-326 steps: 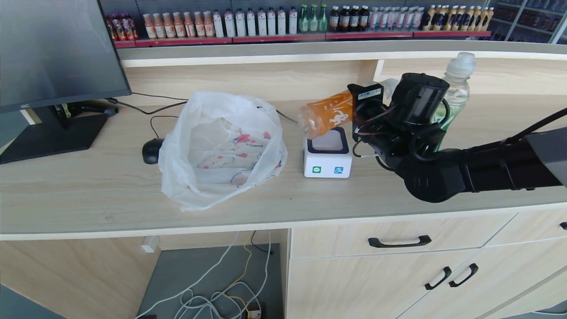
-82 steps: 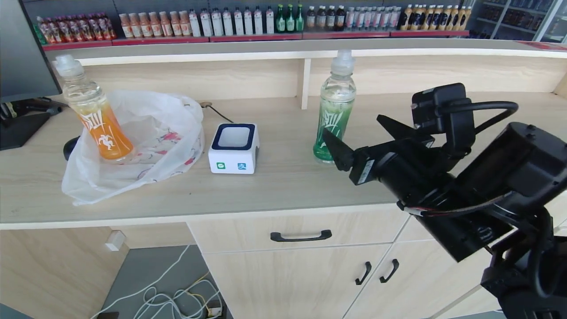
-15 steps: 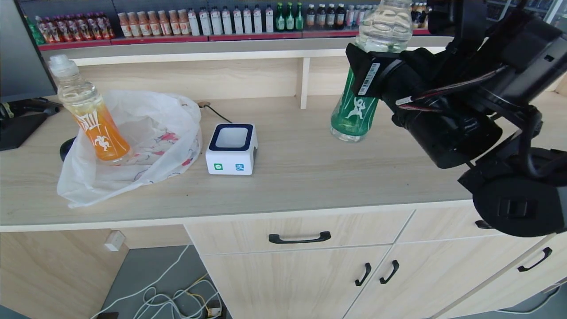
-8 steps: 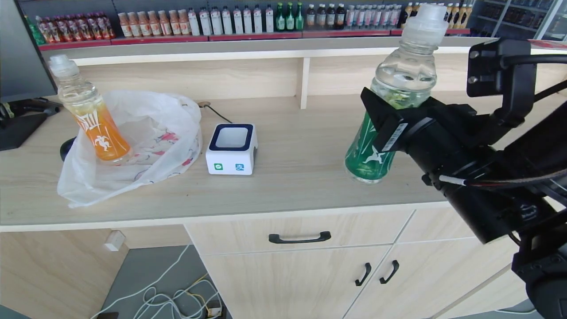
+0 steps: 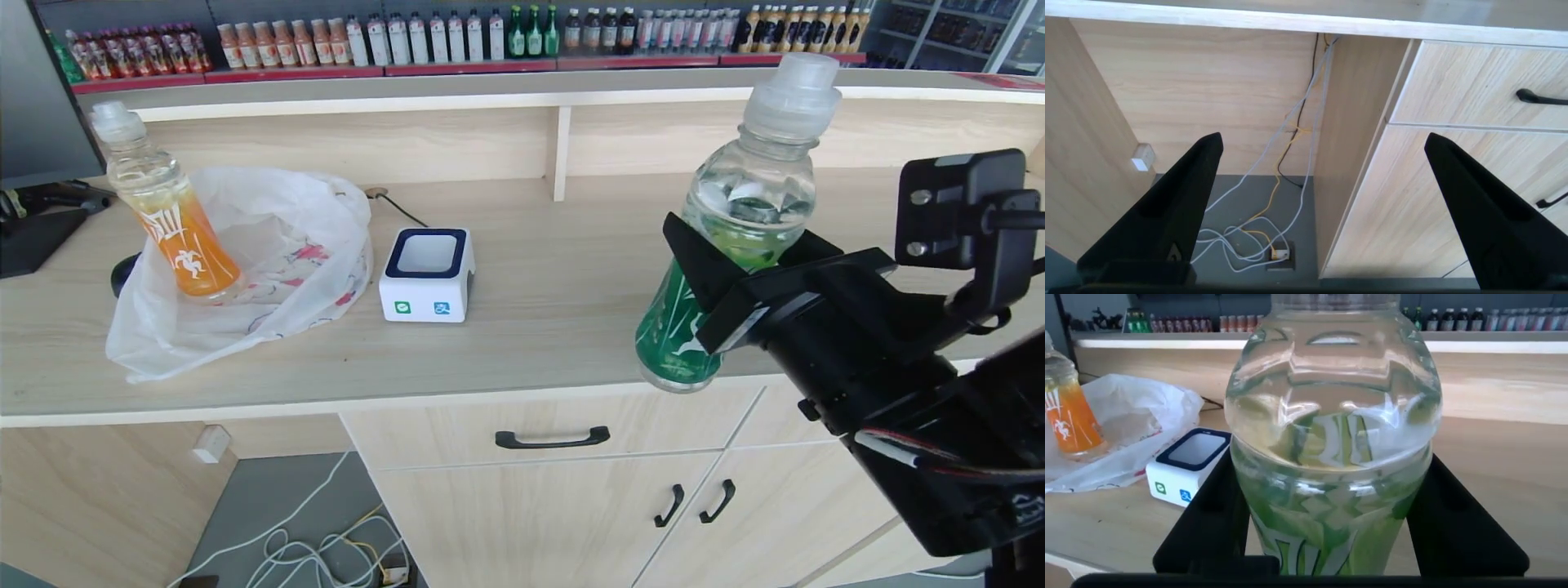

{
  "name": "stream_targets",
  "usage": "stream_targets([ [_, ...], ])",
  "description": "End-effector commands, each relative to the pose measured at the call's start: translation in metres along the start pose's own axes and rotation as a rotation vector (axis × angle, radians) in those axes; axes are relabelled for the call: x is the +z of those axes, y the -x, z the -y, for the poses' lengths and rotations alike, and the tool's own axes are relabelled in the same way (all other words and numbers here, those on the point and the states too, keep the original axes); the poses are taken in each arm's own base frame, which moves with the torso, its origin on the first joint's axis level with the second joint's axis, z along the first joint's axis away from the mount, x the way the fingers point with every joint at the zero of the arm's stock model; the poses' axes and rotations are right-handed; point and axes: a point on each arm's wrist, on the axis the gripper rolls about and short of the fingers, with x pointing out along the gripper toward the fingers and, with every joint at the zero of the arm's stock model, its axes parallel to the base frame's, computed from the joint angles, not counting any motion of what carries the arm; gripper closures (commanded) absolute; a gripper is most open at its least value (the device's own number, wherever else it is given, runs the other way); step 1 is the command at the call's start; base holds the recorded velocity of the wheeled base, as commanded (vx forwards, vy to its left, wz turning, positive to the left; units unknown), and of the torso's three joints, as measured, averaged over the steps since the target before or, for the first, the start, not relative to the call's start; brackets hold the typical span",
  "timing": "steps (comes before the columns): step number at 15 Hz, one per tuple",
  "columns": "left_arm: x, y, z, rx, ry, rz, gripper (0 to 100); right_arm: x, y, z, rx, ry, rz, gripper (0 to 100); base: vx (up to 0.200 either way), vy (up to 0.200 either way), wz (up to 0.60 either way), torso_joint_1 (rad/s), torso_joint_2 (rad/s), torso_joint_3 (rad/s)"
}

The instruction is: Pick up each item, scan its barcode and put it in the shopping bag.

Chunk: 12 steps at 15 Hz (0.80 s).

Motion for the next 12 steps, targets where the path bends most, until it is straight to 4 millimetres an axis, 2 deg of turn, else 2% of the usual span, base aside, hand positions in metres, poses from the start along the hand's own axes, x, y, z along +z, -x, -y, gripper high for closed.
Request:
stream_targets([
  [1, 0.000, 0.000, 0.000, 0.000, 0.000, 0.000, 0, -0.002, 0.004, -0.004, 0.021, 0.006, -0.008, 100, 0.000, 0.000, 0.00, 0.000, 0.00, 0.000],
  [4, 0.000, 0.000, 0.000, 0.000, 0.000, 0.000, 0, 0.002, 0.007, -0.011, 0.047, 0.022, 0.006, 100, 0.000, 0.000, 0.00, 0.000, 0.00, 0.000],
  [8, 0.000, 0.000, 0.000, 0.000, 0.000, 0.000, 0, 0.000, 0.019, -0.033, 0.137, 0.027, -0.006, 100, 0.000, 0.000, 0.00, 0.000, 0.00, 0.000],
  [12, 0.000, 0.000, 0.000, 0.000, 0.000, 0.000, 0, 0.003, 0.033, -0.054, 0.227, 0.112, 0.000, 100, 0.000, 0.000, 0.00, 0.000, 0.00, 0.000],
])
